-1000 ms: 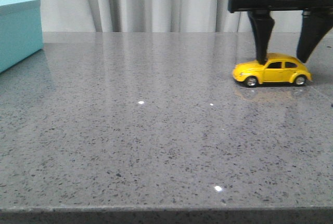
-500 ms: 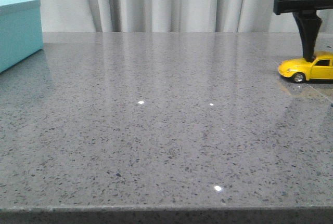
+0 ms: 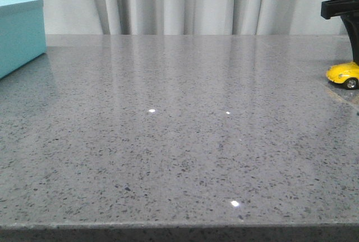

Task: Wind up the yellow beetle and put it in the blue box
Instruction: 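Press the beetle down and drag it backward with the right gripper, then lift the right gripper off, releasing the beetle to roll forward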

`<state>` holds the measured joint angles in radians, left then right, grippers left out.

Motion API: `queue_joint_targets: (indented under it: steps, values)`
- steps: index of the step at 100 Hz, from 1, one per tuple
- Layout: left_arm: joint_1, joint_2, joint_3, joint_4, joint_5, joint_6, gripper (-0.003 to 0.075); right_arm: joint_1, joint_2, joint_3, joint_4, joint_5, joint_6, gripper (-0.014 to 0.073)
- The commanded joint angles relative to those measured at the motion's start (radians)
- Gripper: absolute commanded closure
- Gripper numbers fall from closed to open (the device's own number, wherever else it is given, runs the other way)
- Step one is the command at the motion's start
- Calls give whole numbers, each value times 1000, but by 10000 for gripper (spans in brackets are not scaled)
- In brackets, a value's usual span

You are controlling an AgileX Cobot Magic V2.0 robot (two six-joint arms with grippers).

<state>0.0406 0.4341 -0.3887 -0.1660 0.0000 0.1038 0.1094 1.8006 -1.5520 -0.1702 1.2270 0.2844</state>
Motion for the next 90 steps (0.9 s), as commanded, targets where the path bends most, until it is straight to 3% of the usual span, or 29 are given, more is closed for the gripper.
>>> queue_joint_targets:
  steps: [1,11,38,90]
  values:
    - [0,14,-37,-8,-81,-7,310,-11,-35,-8,-55,74,-14,127]
    - [0,14,-37,-8,-81,-7,311,-8,-42,-23,-41,75,-16,127]
    - [0,14,-37,-8,-81,-7,311,81,-239,-100,143,45,-37,127]
    - [0,14,-37,-8,-101,-7,310,113,-365,-100,178,-16,-35,127]
